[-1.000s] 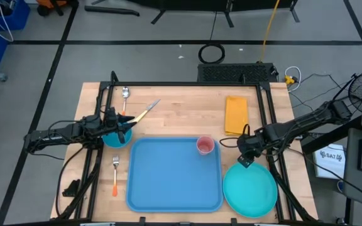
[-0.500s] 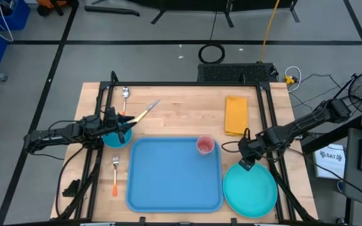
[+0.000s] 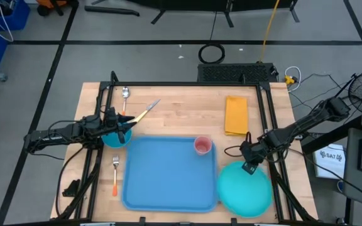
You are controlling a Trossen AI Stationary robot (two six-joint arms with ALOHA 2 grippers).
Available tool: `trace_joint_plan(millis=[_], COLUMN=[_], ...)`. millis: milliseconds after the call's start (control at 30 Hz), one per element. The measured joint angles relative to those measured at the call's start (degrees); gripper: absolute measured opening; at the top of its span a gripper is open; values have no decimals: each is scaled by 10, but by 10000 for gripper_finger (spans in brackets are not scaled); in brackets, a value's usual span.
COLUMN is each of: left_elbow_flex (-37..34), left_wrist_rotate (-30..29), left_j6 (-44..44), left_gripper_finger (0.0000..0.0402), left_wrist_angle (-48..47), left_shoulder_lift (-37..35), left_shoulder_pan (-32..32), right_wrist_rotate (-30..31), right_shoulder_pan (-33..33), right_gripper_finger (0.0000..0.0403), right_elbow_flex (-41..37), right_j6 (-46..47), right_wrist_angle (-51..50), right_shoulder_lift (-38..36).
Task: Set up tray
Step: Put the light green plate on the blue serving tray to the bottom left of the pink cup
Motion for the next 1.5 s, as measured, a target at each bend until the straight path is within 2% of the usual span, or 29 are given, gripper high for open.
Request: trace_joint_plan(millis=[333,633,767,900,1067,1267,1500], left_elbow_flex=[0,0,0,0,0,0,0], left_wrist_rotate=[0,0,0,0,0,0,1], left_j6=[0,0,2,2,2,1,1], left_gripper_finger=[143,143,143,143,143,143,143], left_wrist_angle=[0,0,0,0,0,0,0], left_shoulder_lift=[0,0,0,0,0,0,0], left_shoulder_pan=[0,0,0,0,0,0,0], right_wrist_rotate=[16,73,94,117,123,133,110], right_shoulder_pan=[3,11,14,14,9,-24,-70], right_gripper_finger=[2,1,1,1,0,0,0], right_elbow_flex=[-2,-3,-2,-2,11,113,221], right_j6=[-1,-4,-7,-32,-97,-219,-358], right_wrist_angle=[39,141,187,274,425,432,430], right_shoulder_lift=[-24,-83,-83,-49,35,148,253])
